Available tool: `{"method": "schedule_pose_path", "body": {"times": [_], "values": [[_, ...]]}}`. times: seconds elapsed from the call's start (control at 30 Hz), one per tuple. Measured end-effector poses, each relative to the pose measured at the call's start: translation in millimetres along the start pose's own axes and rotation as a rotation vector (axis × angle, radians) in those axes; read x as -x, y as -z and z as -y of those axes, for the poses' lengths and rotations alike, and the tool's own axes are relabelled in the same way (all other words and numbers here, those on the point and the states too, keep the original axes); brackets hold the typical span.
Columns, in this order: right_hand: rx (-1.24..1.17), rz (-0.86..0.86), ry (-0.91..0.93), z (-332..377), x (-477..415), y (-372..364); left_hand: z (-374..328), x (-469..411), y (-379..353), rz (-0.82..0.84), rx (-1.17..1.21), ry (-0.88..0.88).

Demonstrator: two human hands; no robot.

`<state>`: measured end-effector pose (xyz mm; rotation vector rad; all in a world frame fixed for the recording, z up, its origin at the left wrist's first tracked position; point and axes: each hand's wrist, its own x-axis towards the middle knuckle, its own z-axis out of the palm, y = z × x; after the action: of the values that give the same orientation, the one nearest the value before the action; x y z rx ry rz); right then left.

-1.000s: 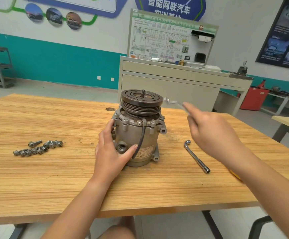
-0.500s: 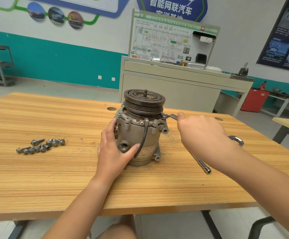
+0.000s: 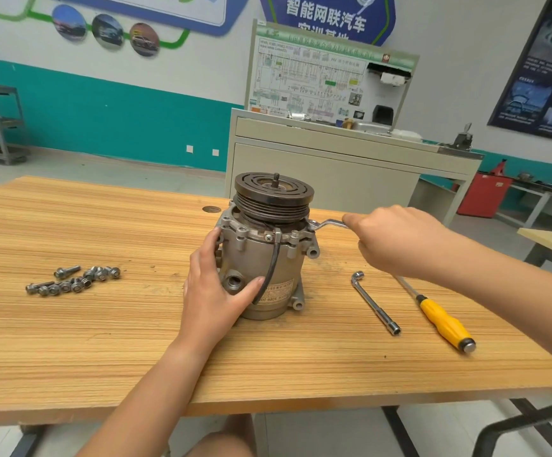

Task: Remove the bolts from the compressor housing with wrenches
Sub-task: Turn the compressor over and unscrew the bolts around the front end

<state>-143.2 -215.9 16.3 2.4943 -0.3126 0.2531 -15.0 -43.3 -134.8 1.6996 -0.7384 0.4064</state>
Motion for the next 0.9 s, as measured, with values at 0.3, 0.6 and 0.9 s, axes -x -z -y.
{"method": "schedule_pose_path", "body": {"times": [0.3, 0.6, 0.9], "values": [[-0.223, -0.577, 0.121, -3, -57, -53, 2, 0, 1, -0.003, -0.040, -0.032], [-0.740, -0.517, -0.319, -2, -53, -62, 6, -1, 0, -0.011, -0.035, -0.066], [-0.429, -0.280, -0.173, 3, 32, -39, 12, -4, -1, -0.018, -0.045, -0.053]]}}
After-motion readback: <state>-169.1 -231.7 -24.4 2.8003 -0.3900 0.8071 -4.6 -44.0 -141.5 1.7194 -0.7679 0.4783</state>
